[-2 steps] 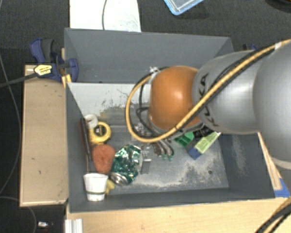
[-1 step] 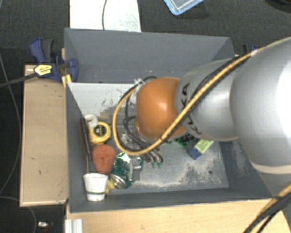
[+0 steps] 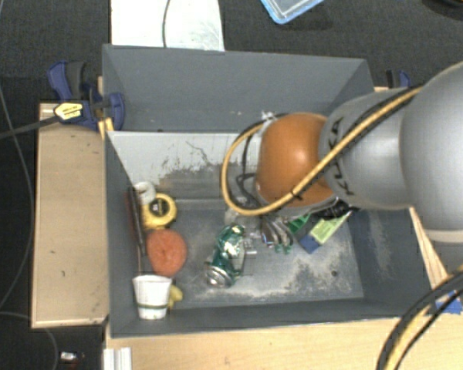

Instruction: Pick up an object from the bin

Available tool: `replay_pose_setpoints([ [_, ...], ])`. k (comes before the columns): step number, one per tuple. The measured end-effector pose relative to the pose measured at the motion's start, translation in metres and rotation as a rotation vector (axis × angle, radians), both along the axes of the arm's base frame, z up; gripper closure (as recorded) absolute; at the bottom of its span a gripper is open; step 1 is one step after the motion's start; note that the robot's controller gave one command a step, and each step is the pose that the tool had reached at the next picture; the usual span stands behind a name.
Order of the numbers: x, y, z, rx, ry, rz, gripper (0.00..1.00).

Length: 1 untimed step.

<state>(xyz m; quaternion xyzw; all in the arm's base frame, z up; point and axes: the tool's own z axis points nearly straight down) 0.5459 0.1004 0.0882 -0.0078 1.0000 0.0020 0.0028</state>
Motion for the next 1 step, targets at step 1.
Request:
replay_pose_setpoints([
  [1, 0.0010, 0.0116, -0.0100, -0.001, -0.010, 0.110, 0.00],
])
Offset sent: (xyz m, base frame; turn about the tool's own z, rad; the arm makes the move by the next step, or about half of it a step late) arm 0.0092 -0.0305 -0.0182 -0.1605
